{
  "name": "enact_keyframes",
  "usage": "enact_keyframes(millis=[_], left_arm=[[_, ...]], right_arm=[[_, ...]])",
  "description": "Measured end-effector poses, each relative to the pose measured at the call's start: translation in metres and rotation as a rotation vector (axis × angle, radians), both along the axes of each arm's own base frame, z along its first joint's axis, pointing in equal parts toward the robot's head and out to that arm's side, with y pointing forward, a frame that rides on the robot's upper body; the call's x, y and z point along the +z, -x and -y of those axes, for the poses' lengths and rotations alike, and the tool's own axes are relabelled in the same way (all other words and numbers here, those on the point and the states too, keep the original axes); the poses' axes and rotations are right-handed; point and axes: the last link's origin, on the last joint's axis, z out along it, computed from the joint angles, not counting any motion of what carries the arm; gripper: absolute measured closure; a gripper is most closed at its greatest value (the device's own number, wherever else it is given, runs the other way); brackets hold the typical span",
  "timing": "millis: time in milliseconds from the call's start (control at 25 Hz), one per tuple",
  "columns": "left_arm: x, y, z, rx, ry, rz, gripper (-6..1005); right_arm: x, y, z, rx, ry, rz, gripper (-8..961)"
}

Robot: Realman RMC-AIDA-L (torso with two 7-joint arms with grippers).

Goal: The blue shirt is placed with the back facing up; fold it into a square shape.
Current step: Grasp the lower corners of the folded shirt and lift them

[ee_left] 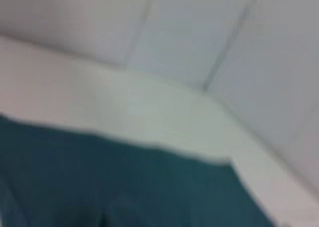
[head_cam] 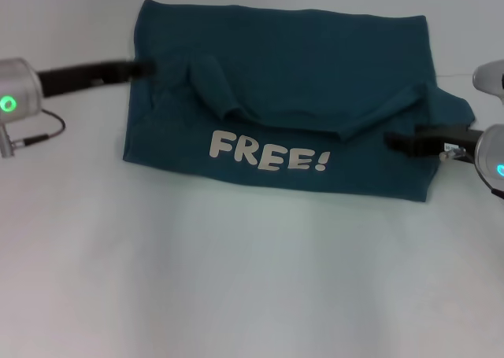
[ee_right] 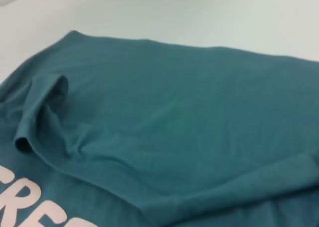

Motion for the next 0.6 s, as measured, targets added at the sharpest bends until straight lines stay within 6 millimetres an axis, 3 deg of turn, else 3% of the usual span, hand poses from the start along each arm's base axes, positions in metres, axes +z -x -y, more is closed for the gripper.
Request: enact_keyframes(millis=[120, 320, 600], left_arm=[[0.009, 0.001, -0.003, -0.008, -0.085, 0.080, 655], [0.006, -0.003, -0.008, -0.020, -0.152, 0.074, 686], [-0.002, -0.031, -0.022, -0.109, -0.159, 0.009, 692]], right_arm=[[0.001, 0.005, -0.004, 0.054, 0.008, 0.046, 309], [0.011, 0.007, -0.011, 0.146, -0.009, 0.146, 309], [0.033, 0.005, -0.018, 0.166, -0.078, 0.170, 308]])
